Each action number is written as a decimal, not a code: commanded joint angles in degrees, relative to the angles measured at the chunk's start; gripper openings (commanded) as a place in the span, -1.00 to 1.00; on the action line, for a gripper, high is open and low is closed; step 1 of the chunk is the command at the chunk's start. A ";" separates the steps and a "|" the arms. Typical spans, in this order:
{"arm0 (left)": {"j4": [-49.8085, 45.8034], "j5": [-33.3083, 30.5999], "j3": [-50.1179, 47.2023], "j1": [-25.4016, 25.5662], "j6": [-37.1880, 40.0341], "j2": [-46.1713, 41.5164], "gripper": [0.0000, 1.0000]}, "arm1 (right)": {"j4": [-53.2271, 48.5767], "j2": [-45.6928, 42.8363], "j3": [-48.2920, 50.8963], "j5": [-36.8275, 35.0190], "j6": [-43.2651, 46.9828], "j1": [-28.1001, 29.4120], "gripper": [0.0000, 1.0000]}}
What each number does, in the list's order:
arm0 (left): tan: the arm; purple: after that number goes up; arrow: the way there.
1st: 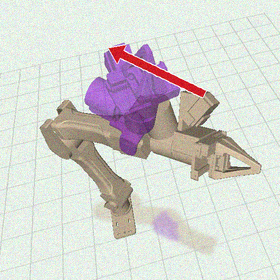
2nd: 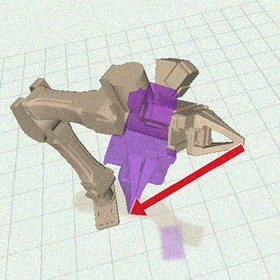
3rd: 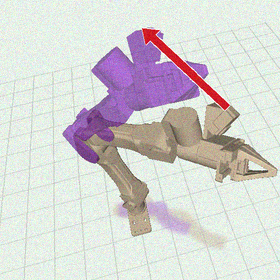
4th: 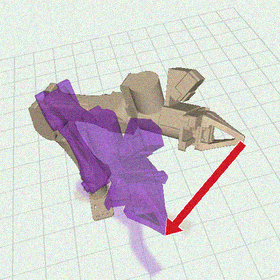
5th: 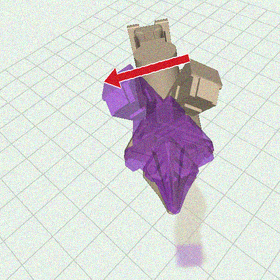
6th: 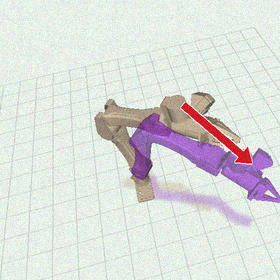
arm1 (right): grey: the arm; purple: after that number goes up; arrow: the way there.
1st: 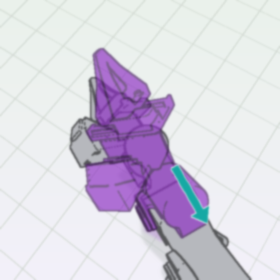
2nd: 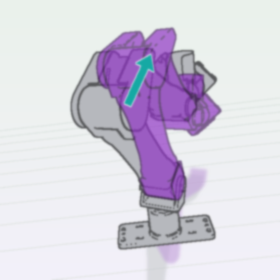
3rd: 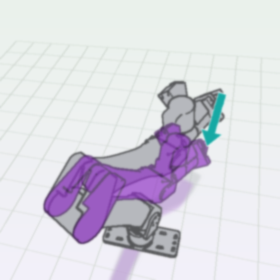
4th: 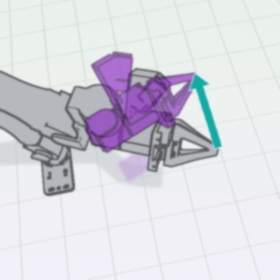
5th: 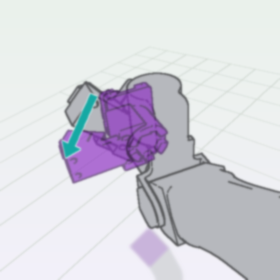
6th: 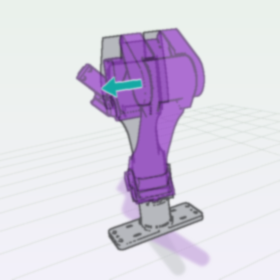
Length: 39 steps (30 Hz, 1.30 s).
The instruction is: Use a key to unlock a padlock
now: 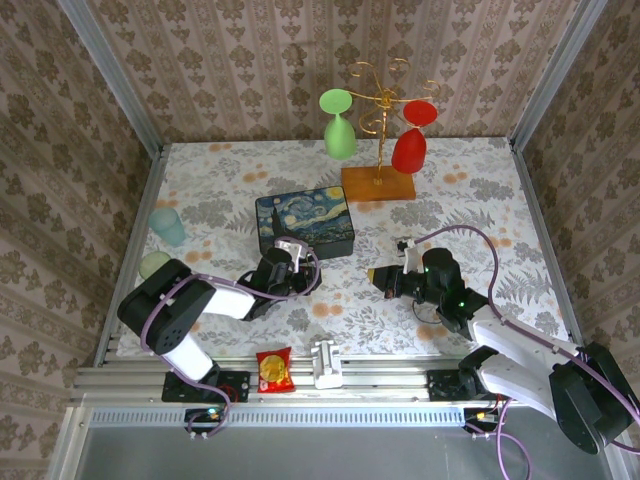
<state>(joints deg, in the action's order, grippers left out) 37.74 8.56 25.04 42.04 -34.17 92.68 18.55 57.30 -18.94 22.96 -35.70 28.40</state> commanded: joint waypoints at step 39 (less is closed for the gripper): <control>-7.76 -8.55 1.76 4.71 -5.80 0.07 -0.60 | -0.51 15.99 -6.19 -4.57 -0.80 4.37 -1.00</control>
<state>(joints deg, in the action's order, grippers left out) 35.42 0.97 26.35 46.48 -39.46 93.10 17.91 70.87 -22.44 21.34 -35.29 31.66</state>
